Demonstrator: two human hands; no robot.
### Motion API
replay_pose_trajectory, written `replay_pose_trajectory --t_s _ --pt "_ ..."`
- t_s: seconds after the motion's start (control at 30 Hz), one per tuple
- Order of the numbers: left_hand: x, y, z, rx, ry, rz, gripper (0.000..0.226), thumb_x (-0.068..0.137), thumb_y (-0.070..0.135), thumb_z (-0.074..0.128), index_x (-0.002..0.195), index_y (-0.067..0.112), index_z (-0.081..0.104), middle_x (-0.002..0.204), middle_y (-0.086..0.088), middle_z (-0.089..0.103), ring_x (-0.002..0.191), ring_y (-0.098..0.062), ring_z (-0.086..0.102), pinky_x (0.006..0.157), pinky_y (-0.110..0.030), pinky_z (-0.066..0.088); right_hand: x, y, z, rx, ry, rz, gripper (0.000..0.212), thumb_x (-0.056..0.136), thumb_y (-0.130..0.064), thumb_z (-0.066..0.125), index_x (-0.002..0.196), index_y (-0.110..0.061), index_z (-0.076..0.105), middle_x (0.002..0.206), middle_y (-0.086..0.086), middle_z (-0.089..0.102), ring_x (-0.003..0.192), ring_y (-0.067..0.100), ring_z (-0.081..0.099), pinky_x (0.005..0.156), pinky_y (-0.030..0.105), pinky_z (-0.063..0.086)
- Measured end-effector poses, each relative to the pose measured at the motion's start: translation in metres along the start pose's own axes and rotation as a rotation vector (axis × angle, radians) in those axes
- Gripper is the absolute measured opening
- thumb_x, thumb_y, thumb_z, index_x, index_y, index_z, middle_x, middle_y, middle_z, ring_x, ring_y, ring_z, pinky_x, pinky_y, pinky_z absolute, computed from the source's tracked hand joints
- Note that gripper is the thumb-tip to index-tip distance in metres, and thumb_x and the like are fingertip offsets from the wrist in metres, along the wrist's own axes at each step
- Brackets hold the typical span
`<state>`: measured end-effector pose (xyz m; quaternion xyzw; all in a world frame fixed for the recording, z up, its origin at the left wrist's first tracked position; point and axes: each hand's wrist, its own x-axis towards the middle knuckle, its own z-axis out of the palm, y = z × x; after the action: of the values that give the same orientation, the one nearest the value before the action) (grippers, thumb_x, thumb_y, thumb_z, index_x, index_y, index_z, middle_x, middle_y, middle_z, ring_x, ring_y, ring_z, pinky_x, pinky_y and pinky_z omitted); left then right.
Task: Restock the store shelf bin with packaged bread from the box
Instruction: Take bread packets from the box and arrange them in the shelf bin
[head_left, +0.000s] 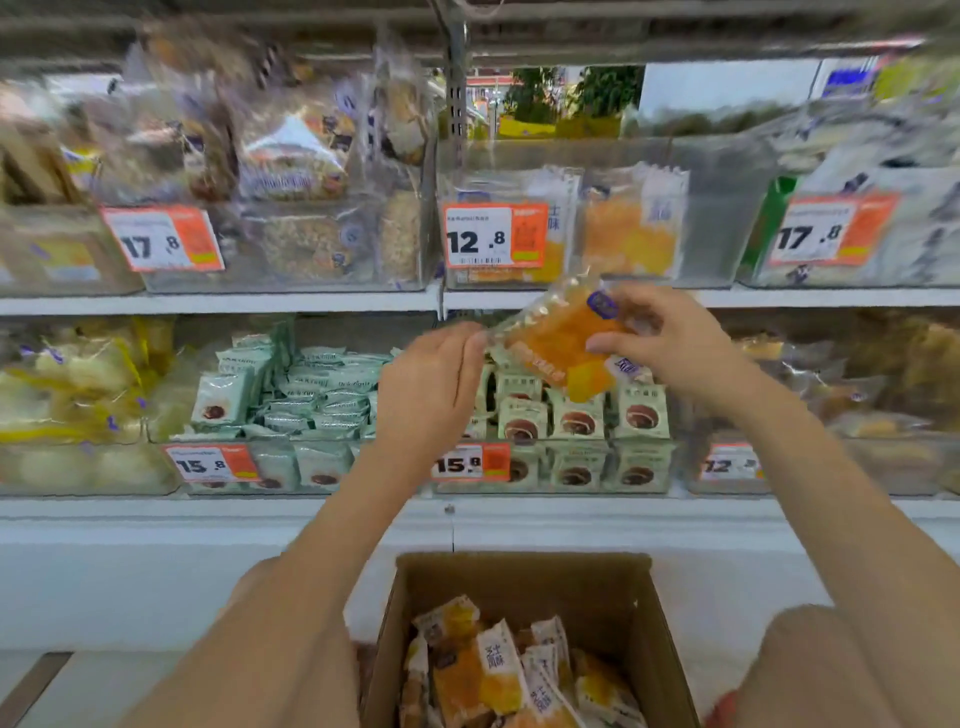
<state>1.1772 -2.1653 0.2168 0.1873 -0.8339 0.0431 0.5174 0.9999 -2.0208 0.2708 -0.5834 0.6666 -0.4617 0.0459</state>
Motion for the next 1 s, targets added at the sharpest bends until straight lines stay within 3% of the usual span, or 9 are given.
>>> replay_pose_trajectory --t_s 0.07,0.13,0.23,0.33,0.5,0.6,0.77,0.87,1.0 --pt "0.035 -0.003 0.011 0.024 0.023 0.103 0.051 0.103 0.034 0.023 0.117 0.005 0.062 0.113 -0.013 0.067 0.106 -0.028 0.061 0.085 -0.035 0.047 0.025 -0.018 -0.034 -0.059 0.188 -0.111 0.023 0.076 -0.022 0.077 0.082 -0.016 0.056 0.065 -0.010 0.045 0.056 -0.003 0.039 0.056 0.011 0.029" --pt "0.071 -0.002 0.030 0.117 -0.016 0.161 0.054 0.101 0.038 0.028 0.135 0.002 0.048 0.138 -0.017 0.050 0.131 -0.032 0.043 0.109 -0.045 0.031 0.052 -0.032 -0.067 -0.155 0.315 -0.186 0.025 0.074 -0.032 0.074 0.084 -0.020 0.055 0.067 -0.004 0.041 0.057 -0.002 0.037 0.056 0.012 0.027" --pt "0.115 0.005 0.057 0.312 -0.181 0.114 0.073 0.095 0.056 0.032 0.150 0.010 0.021 0.158 -0.013 0.016 0.146 -0.030 0.012 0.114 -0.057 0.006 0.091 -0.048 -0.108 -0.368 0.385 -0.264 0.029 0.075 -0.029 0.076 0.098 -0.016 0.063 0.074 -0.012 0.049 0.062 -0.008 0.045 0.061 0.007 0.033" --pt "0.129 0.002 0.084 0.434 -0.356 0.005 0.091 0.088 0.071 0.030 0.151 0.018 -0.009 0.160 -0.008 -0.008 0.146 -0.033 -0.011 0.109 -0.061 -0.013 0.124 -0.049 -0.136 -0.634 0.305 -0.205 0.044 0.078 -0.026 0.075 0.116 -0.006 0.062 0.091 0.001 0.055 0.082 0.016 0.051 0.072 0.018 0.034" --pt "0.122 -0.005 0.098 0.444 -0.237 0.037 0.094 0.080 0.076 0.028 0.148 0.014 0.010 0.152 -0.016 0.031 0.140 -0.041 0.025 0.108 -0.061 -0.006 0.159 -0.025 -0.132 -0.846 -0.111 0.017 0.044 0.078 -0.030 0.075 0.114 -0.010 0.061 0.105 0.013 0.062 0.089 0.027 0.054 0.077 0.032 0.040" --pt "0.122 -0.006 0.098 0.470 -0.202 0.052 0.093 0.081 0.075 0.033 0.146 0.013 0.011 0.148 -0.016 0.036 0.138 -0.041 0.028 0.110 -0.062 -0.005 0.164 -0.002 -0.112 -0.854 -0.286 0.070 0.039 0.083 -0.030 0.070 0.118 -0.018 0.060 0.101 0.004 0.061 0.086 0.022 0.057 0.074 0.030 0.043" --pt "0.119 -0.003 0.093 0.467 -0.264 0.047 0.096 0.084 0.072 0.042 0.151 0.013 0.009 0.153 -0.014 0.023 0.142 -0.039 0.016 0.110 -0.061 -0.010 0.162 0.014 -0.100 -0.601 -0.208 0.015 0.025 0.085 -0.027 0.068 0.109 -0.020 0.067 0.084 -0.010 0.060 0.070 0.001 0.049 0.061 0.017 0.036" --pt "0.120 -0.005 0.096 0.500 -0.232 0.064 0.096 0.080 0.073 0.046 0.147 0.012 0.014 0.146 -0.016 0.037 0.137 -0.041 0.029 0.111 -0.064 0.002 0.159 0.014 -0.098 -0.519 -0.256 0.034 0.021 0.090 -0.023 0.062 0.107 -0.016 0.070 0.102 0.000 0.068 0.082 0.009 0.057 0.066 0.013 0.043" --pt "0.120 -0.006 0.096 0.502 -0.217 0.069 0.095 0.082 0.074 0.041 0.147 0.014 0.006 0.148 -0.015 0.034 0.138 -0.040 0.027 0.111 -0.064 0.002 0.151 0.009 -0.100 -0.371 -0.061 0.057 0.023 0.098 -0.031 0.048 0.106 -0.024 0.068 0.082 0.014 0.066 0.060 0.018 0.049 0.054 0.018 0.043"
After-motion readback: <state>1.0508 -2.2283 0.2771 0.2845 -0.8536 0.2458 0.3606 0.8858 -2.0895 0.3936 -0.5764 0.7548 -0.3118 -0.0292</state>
